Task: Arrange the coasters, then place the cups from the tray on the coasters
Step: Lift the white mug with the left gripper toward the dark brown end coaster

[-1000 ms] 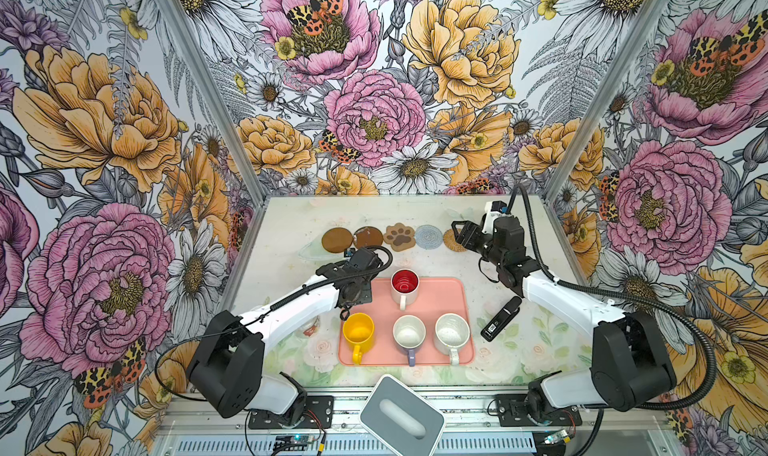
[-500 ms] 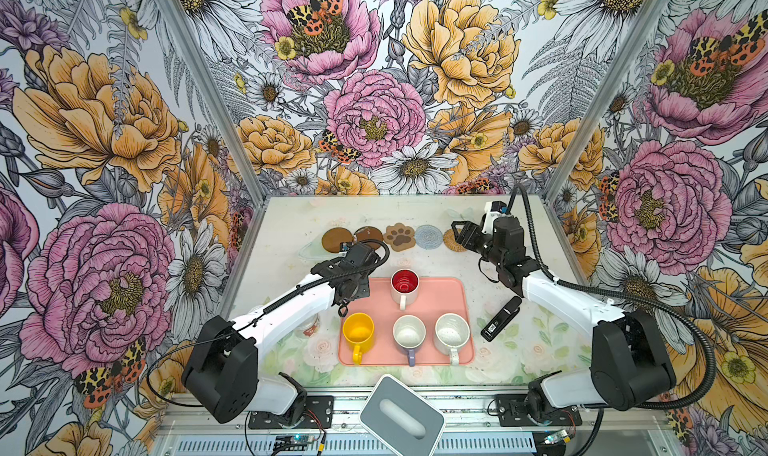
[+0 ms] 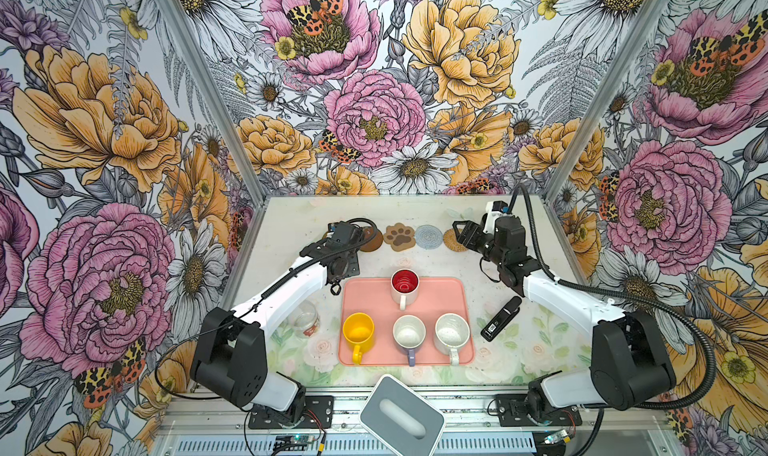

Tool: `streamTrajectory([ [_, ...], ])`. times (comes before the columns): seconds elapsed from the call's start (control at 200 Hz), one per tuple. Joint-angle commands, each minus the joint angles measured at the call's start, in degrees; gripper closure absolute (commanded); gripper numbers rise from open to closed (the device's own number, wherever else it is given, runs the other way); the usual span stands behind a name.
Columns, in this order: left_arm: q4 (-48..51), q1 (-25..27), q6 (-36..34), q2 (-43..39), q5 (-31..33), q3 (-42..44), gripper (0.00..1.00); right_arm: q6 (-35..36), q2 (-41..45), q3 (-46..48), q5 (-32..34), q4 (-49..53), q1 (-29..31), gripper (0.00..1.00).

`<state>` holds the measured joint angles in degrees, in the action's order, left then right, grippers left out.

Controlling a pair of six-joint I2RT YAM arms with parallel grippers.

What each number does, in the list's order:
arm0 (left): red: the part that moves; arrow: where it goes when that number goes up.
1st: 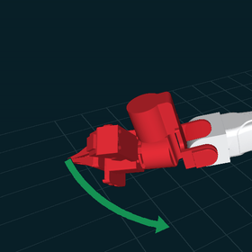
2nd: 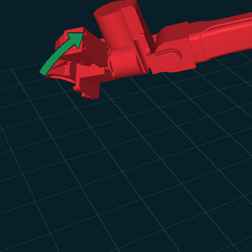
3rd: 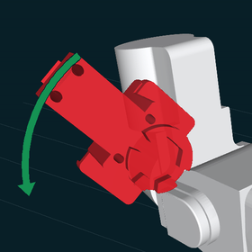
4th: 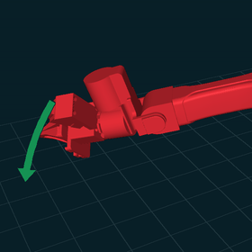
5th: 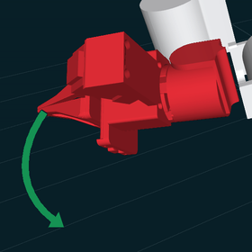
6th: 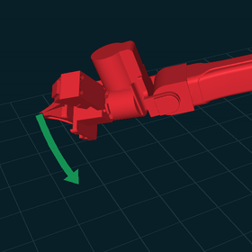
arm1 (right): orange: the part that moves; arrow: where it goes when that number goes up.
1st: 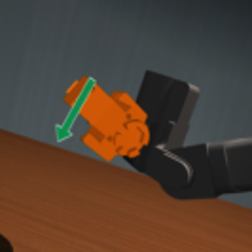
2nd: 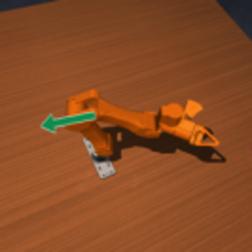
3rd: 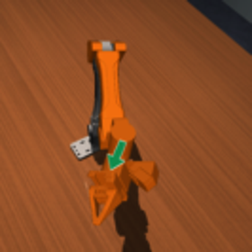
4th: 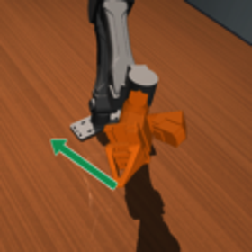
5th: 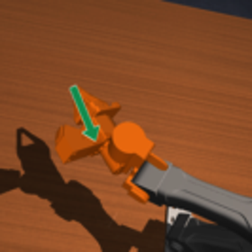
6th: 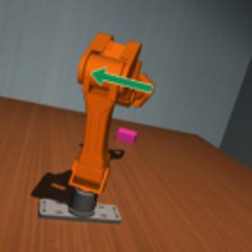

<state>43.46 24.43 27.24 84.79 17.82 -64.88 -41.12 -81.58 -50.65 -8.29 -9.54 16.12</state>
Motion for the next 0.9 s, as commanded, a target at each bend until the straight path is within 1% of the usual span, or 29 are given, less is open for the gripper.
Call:
streamTrajectory([
  [0.0,-4.36,-2.11,-4.2,1.25,-1.6,-4.02,1.0,0.26,-0.35,0.29,-0.6,-0.14,-0.37,0.29],
  [0.235,-4.72,-5.75,-7.41,6.92,-3.27,-8.59,1.0,1.4,0.63,0.32,0.38,1.6,-0.58,0.29],
  [0.415,-6.88,-8.37,-7.64,10.3,-4.79,-11.51,1.0,1.67,0.12,0.29,0.66,1.88,-0.83,0.29],
  [0.756,-6.9,-9.23,-8.05,17.63,-5.43,-18.59,1.0,1.99,-0.46,-0.13,0.45,2.47,-1.06,0.29],
  [0.776,-6.9,-9.31,-8.0,18.08,-7.12,-18.94,1.0,2.06,-0.42,-0.14,0.55,2.5,-1.03,0.29],
  [0.856,-6.77,-9.41,-8.0,18.93,-7.57,-20.07,1.0,2.05,-0.34,-0.1,0.77,2.81,-1.12,0.29],
  [0.866,-6.8,-9.46,-8.0,20.55,-7.61,-20.23,1.0,2.04,-0.33,-0.11,0.81,2.85,-1.21,0.29],
  [0.896,-6.81,-9.42,-7.98,21.59,-7.58,-20.57,1.0,2.07,-0.28,-0.12,0.71,3.16,-1.18,0.29],
])
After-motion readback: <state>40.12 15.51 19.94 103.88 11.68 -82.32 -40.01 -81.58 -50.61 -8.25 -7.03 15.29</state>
